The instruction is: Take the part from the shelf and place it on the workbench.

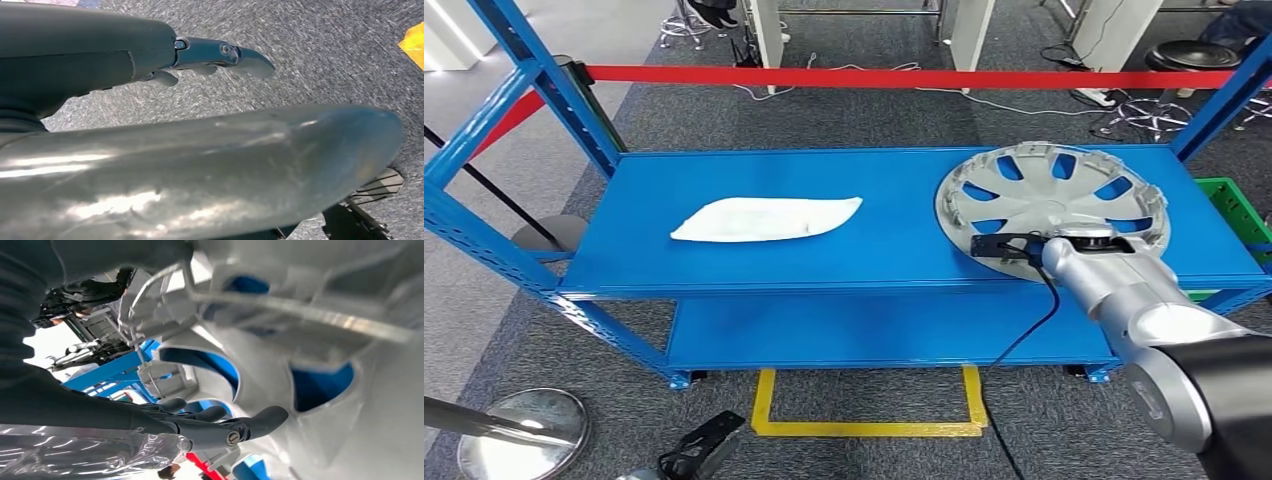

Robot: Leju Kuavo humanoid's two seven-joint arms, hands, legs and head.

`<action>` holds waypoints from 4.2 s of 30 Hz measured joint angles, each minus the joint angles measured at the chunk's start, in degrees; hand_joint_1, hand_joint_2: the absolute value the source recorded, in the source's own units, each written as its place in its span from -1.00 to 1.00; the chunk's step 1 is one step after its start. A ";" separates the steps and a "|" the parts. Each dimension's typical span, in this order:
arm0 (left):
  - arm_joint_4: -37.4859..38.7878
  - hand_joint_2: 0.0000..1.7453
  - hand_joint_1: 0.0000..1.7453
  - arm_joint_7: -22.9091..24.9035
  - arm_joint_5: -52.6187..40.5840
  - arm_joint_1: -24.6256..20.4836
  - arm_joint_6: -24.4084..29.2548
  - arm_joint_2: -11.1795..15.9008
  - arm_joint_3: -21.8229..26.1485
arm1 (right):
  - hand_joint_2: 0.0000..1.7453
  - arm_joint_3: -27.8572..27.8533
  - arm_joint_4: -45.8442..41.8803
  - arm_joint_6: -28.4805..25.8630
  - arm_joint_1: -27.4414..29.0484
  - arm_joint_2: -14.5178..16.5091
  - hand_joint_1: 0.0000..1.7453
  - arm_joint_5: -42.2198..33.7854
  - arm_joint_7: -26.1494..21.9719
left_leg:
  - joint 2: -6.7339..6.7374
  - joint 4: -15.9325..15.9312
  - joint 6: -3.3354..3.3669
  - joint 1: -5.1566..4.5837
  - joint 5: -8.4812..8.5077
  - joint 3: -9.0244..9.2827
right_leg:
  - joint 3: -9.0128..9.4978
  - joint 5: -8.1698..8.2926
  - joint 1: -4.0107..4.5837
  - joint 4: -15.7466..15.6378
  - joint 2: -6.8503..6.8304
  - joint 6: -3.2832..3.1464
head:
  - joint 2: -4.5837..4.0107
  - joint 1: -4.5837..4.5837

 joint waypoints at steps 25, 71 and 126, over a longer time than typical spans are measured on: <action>0.00 -1.00 -1.00 -0.05 0.49 0.52 0.52 0.08 -0.44 | 1.00 0.07 -0.07 -11.40 0.94 2.42 1.00 2.50 -8.68 | -0.10 0.00 0.34 -0.15 0.10 -0.18 | -0.01 0.14 -0.20 -0.10 -0.15 0.24 | 0.00 0.01; 0.00 1.00 -1.00 -7.43 7.32 7.26 5.92 2.66 5.34 | 1.00 14.81 -50.30 -49.23 15.70 2.10 1.00 -15.78 -18.76 | -0.17 0.00 0.40 -0.23 0.06 -0.76 | -0.63 0.08 -0.27 -0.10 -0.20 0.25 | 0.00 0.00; 0.00 1.00 -1.00 -5.87 8.55 8.42 10.81 2.99 6.69 | 1.00 14.76 -61.37 -55.46 34.74 -1.16 1.00 -26.97 -27.07 | 0.15 1.32 1.74 -1.19 -3.01 1.68 | -4.68 2.28 -0.43 1.92 -0.82 0.75 | 0.00 -0.15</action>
